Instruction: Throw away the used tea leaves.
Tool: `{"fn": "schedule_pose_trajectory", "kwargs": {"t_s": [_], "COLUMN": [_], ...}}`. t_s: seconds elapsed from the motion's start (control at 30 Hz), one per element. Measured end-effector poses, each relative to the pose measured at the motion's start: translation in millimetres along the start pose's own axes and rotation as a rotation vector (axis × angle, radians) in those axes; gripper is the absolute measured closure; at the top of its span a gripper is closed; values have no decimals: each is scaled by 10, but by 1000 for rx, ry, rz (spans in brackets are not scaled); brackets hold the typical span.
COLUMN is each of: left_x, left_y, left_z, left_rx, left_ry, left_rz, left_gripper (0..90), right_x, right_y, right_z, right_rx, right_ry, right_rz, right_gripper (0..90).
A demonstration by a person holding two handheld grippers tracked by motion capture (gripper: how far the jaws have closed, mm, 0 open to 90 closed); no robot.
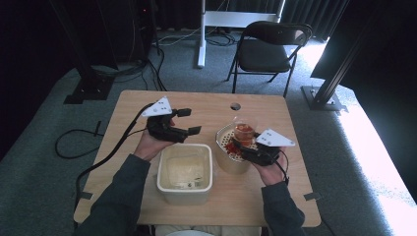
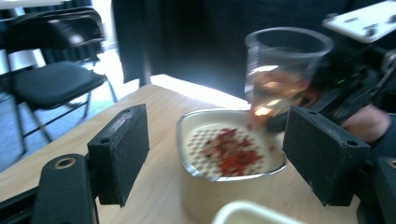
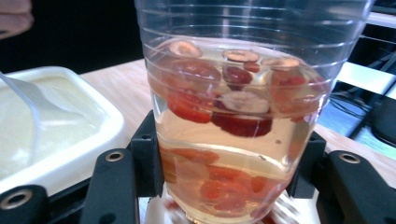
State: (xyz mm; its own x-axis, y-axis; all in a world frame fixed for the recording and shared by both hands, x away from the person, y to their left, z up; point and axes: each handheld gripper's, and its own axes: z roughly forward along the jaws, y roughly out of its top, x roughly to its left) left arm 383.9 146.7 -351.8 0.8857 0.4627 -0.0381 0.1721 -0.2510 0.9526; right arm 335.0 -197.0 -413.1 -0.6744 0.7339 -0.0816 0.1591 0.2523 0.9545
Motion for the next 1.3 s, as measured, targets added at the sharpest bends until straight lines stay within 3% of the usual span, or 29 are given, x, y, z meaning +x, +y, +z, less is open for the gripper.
{"fn": "schedule_pose_trajectory", "kwargs": {"t_s": [0.33, 0.37, 0.4, 0.53, 0.93, 1.07, 1.3], "left_x": [363, 363, 417, 465, 511, 513, 529], "left_y": [-378, -378, -476, -636, -907, -931, -1039], "left_z": [-433, -433, -494, -516, -464, -445, -406], "left_rx": [26, 26, 33, 58, 85, 90, 105], "left_ry": [201, 201, 231, 286, 319, 321, 335], "left_rz": [-77, -77, -93, -109, -151, -151, -166], "left_gripper": [254, 255, 255, 269, 269, 269, 270], "right_x": [-343, -343, -371, -412, -363, -351, -330], "right_y": [-253, -253, -280, -362, -400, -433, -426], "right_z": [-405, -405, -437, -513, -502, -496, -484], "right_rx": [37, 37, 43, 48, 57, 41, 14], "right_ry": [-118, -118, -124, -148, -157, -129, -122], "right_rz": [28, 28, 32, 29, 7, 35, 52], "right_gripper": [434, 434, 434, 435, 435, 436, 436]}}
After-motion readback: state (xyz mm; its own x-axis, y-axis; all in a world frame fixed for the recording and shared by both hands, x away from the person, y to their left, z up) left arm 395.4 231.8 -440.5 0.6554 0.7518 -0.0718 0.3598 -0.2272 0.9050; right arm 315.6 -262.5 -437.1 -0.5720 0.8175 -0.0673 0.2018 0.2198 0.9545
